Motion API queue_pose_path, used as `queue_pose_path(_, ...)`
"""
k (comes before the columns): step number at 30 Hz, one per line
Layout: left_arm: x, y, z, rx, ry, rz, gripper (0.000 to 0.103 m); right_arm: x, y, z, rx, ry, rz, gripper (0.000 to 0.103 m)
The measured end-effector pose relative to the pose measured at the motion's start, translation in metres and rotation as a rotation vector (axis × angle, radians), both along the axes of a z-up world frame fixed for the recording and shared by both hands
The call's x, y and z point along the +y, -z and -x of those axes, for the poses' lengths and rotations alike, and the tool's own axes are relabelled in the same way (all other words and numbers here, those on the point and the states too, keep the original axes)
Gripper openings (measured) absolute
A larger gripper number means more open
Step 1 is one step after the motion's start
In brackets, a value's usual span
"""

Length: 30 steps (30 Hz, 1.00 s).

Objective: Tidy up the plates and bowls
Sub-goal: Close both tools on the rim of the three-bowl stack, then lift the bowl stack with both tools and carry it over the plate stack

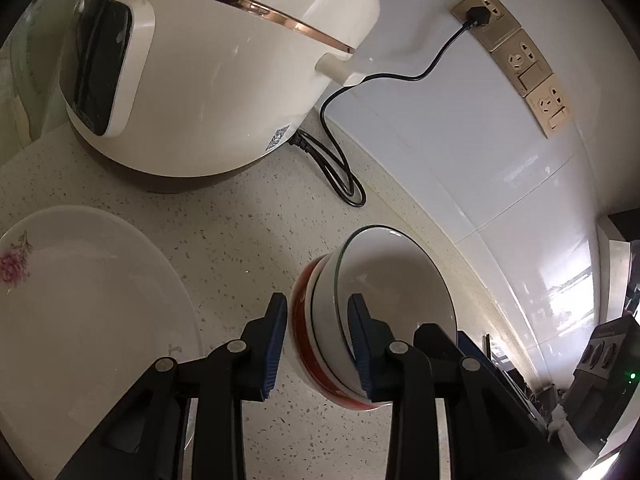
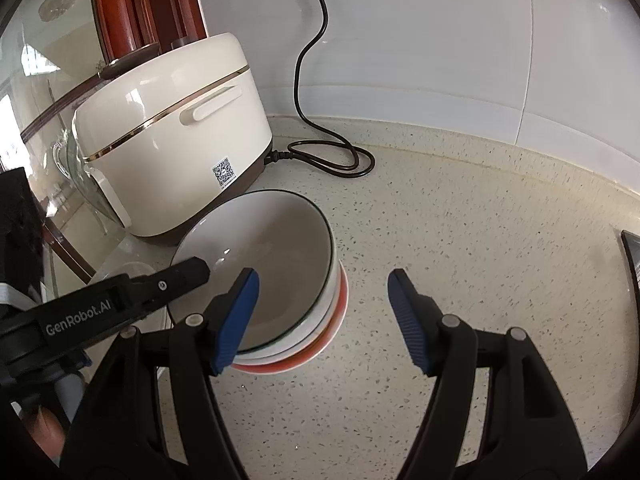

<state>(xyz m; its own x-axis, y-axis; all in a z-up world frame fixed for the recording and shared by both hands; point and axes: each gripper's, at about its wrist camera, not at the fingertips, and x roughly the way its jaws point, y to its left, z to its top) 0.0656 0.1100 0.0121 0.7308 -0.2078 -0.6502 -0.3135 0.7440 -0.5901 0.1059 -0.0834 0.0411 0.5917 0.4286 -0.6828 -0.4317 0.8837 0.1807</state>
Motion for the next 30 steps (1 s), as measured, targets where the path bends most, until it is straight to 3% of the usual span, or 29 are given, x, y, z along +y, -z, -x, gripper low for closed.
queue_pose_path(5,0.003,0.000,-0.001,0.008,-0.011,0.020,0.055,-0.014,0.002,-0.012,0.086,-0.014,-0.115,0.073)
queue_pose_path(14,0.001,0.012,-0.016,0.084,0.040,0.080,0.056,-0.033,0.021,-0.040,0.285,-0.038,-0.306,0.073)
queue_pose_path(21,-0.003,0.026,-0.033,0.157,0.107,0.149,0.056,-0.022,0.035,-0.053,0.411,-0.094,-0.311,0.073)
queue_pose_path(24,-0.001,0.029,-0.036,0.158,0.100,0.152,0.056,-0.020,0.038,-0.056,0.412,-0.091,-0.271,0.073)
queue_pose_path(30,0.000,0.030,-0.039,0.161,0.110,0.133,0.056,-0.026,0.051,-0.059,0.442,-0.094,-0.285,0.073)
